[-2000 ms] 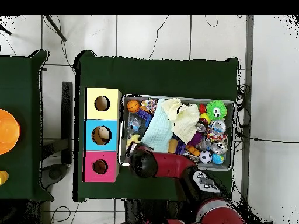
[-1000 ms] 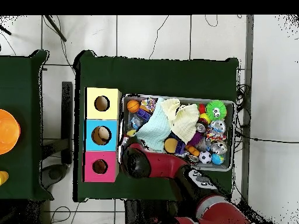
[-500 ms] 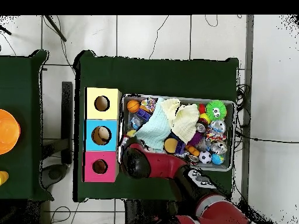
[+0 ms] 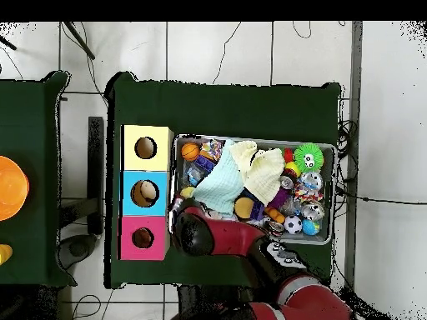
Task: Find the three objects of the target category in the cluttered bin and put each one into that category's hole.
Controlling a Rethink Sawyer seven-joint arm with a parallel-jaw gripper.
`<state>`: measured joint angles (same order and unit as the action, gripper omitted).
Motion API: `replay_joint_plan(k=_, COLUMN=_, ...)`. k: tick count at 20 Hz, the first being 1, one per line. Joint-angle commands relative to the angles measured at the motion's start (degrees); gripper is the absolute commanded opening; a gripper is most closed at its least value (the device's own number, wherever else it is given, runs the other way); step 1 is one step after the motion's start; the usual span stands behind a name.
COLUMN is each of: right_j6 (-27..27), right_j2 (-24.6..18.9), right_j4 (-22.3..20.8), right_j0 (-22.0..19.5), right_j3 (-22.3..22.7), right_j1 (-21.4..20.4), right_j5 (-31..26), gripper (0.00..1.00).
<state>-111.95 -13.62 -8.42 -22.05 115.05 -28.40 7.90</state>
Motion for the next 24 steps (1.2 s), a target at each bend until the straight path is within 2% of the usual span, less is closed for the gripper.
replay_joint_plan(k=1, right_j6=-6.0, right_j2=-0.4, right_j4=-0.5, right_j0=3.1, right_j3=-3.5, right_j1=0.8, right_j5=-0.8, gripper=1.00)
replay_joint_plan(k=8, right_j6=-5.1, right_j2=1.5, right_j4=-0.4, right_j0=3.9, right_j3=-4.4, right_j1=0.2, right_j5=-2.5, gripper=1.00)
replay_joint_plan(k=9, right_j6=-5.1, right_j2=1.8, right_j4=-0.4, right_j0=4.2, right_j3=-4.4, right_j1=0.2, right_j5=-2.3, gripper=0.00)
replay_joint_plan(k=24, right_j6=-4.8, right_j2=3.0, right_j4=-0.7, right_j0=4.7, right_j3=-5.0, right_j1=0.2, right_j5=-2.5, gripper=0.00)
